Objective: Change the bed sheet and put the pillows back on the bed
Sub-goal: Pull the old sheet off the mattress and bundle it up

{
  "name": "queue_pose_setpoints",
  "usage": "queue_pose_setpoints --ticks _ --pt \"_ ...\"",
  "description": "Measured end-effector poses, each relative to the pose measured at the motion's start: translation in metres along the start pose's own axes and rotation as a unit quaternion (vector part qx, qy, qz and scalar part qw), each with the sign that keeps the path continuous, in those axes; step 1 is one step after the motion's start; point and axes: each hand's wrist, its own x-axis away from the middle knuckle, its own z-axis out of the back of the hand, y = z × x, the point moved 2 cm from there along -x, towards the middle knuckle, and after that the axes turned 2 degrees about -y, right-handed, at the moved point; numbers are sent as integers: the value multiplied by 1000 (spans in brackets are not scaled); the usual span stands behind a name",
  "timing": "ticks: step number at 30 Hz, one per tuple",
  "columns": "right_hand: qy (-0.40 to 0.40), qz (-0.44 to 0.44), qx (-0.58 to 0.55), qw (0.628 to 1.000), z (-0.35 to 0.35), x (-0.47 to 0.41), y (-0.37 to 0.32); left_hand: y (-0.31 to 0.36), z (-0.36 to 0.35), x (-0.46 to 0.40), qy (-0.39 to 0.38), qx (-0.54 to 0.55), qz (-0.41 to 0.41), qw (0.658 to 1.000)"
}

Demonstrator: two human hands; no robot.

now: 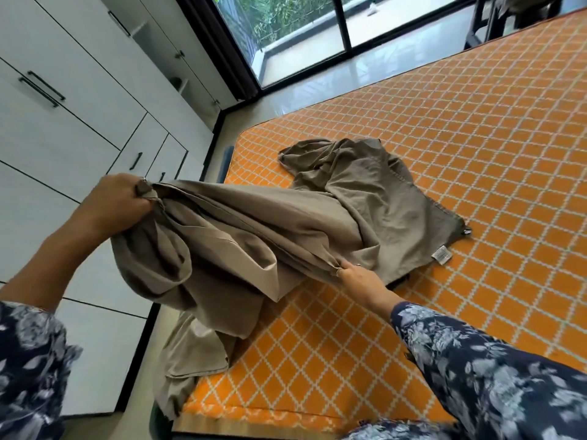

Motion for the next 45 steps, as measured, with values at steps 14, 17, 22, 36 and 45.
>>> queue_pose_setpoints --ticks 14,17,22,36,45 --pt "75 -102 -32 991 -4 -22 -27 4 11 -4 3 33 -15 999" --pt "94 -125 -40 987 -7 -30 -37 4 13 -3 9 38 -20 999" --pt "105 -157 4 982 -5 -46 -46 2 17 2 15 39 -28 999" --pt "211 43 151 965 -4 26 7 -67 -23 -10 -34 4 47 998" --pt "150 51 127 979 -19 133 38 -11 -39 20 -11 -89 18 996"
